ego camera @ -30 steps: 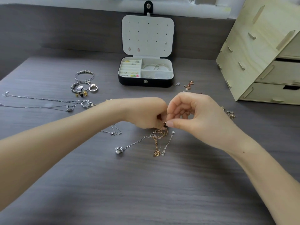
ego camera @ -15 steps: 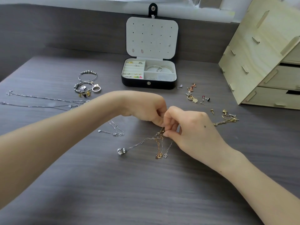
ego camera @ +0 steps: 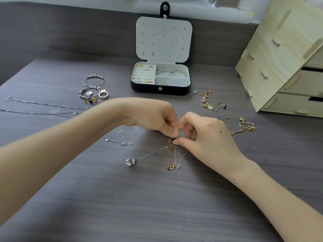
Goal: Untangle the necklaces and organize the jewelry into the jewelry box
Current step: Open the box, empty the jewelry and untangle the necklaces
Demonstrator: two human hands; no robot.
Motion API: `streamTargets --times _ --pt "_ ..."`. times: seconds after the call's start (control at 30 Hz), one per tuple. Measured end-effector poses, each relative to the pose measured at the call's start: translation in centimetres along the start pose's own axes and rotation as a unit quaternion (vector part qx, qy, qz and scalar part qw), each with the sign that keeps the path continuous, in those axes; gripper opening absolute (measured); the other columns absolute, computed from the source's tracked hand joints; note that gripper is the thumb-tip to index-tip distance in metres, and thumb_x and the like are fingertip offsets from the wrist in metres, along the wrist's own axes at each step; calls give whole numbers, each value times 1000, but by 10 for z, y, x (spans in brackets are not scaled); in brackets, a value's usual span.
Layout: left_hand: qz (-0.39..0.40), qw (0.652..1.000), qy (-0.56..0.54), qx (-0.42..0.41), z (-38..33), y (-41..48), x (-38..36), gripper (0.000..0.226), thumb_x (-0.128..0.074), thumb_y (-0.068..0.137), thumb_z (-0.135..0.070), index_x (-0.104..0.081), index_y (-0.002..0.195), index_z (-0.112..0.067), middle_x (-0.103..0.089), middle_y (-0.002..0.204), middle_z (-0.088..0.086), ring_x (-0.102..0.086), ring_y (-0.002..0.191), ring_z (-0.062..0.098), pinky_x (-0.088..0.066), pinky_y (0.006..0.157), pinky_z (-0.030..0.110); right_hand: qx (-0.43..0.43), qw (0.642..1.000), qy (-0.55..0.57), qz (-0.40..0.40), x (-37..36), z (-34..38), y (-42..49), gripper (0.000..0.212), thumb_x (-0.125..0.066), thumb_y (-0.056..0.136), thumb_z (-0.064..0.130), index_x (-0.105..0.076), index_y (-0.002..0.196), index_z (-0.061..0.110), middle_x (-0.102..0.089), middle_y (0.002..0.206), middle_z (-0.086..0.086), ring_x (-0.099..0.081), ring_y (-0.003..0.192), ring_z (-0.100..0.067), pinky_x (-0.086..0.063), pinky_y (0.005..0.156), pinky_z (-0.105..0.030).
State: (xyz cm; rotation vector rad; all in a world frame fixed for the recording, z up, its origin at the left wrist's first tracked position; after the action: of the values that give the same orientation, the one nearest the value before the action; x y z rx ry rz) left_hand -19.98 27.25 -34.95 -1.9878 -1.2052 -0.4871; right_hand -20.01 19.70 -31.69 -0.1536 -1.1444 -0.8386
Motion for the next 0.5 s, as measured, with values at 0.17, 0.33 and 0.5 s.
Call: streamTargets --times 0.17,0.33,0.5 --pt "-16 1000 12 0 5 -5 -1 10 -64 87 -28 -65 77 -29 -55 67 -12 -43 59 0 -33 57 16 -44 998 29 19 -5 -12 -2 17 -76 73 34 -66 84 26 -50 56 14 -43 57 1 -31 62 -28" --pt "-41 999 0 -10 5 -10 1 10 -64 87 -26 -65 78 -29 -58 69 -12 -46 60 -1 -36 59 15 -68 994 67 51 -6 -19 0 3 -69 79 29 -71 80 31 -52 56 21 -47 60 -2 -32 62 -24" --pt "-56 998 4 -14 6 -15 2 7 -64 87 -27 -66 82 -24 -58 73 -5 -44 62 3 -36 60 18 -59 993 49 84 -14 -16 8 15 -61 86 29 -73 92 36 -56 67 18 -47 62 0 -31 61 -23"
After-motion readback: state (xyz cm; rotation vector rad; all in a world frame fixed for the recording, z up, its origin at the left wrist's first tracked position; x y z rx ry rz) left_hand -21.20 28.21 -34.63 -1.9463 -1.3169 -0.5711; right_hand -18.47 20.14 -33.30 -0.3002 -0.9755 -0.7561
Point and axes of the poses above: each hand's wrist, its own y-axis towards the middle knuckle, its own x-axis out of the back of the hand, z = x × y, the point moved 10 cm from there along y, towards the middle knuckle
